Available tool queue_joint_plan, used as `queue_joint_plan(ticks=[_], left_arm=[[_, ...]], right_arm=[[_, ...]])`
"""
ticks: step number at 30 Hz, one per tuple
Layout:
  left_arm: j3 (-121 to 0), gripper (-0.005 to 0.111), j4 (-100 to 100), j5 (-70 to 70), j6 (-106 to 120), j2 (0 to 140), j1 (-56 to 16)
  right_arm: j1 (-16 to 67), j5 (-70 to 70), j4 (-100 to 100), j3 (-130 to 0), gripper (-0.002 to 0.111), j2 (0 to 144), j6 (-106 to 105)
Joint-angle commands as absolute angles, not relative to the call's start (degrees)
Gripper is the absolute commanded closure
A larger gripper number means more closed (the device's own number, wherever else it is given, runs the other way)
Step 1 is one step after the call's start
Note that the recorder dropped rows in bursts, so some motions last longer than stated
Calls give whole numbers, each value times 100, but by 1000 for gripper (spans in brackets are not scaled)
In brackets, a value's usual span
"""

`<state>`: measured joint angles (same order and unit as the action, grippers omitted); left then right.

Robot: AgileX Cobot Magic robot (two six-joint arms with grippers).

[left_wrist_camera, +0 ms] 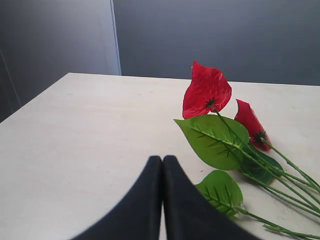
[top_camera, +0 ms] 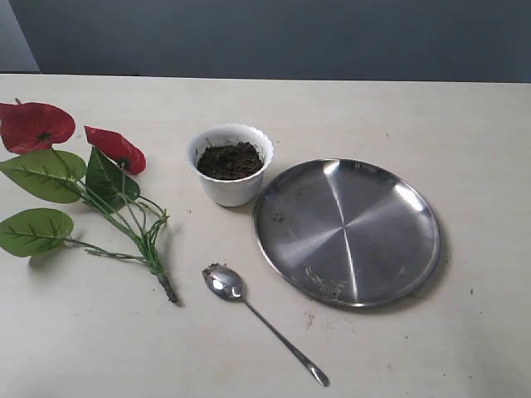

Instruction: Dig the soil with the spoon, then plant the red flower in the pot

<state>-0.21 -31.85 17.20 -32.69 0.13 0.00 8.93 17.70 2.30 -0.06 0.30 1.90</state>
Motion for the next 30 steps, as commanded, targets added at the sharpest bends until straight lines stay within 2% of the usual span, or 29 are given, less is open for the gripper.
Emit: queue_joint_plan(ticks=[1,9,14,18,23,30], left_arm=[[0,106,-3243,1674,-3283,0,2],[0,106,-3243,1674,-3283,0,2],[0,106,-3243,1674,-3283,0,2],[0,106,-3243,1674,-3283,0,2],[0,106,-3243,1674,-3283,0,2],[0,106,-3243,1674,-3283,0,2]], right_arm=[[868,1380,-107,0,109,0,148],[868,-131,2127,0,109,0,623],[868,-230,2758,0,109,0,611],[868,104,3559,0,109,0,621],[868,1439,4836,0,109,0,621],[868,2196,5046,0,109,0,538]])
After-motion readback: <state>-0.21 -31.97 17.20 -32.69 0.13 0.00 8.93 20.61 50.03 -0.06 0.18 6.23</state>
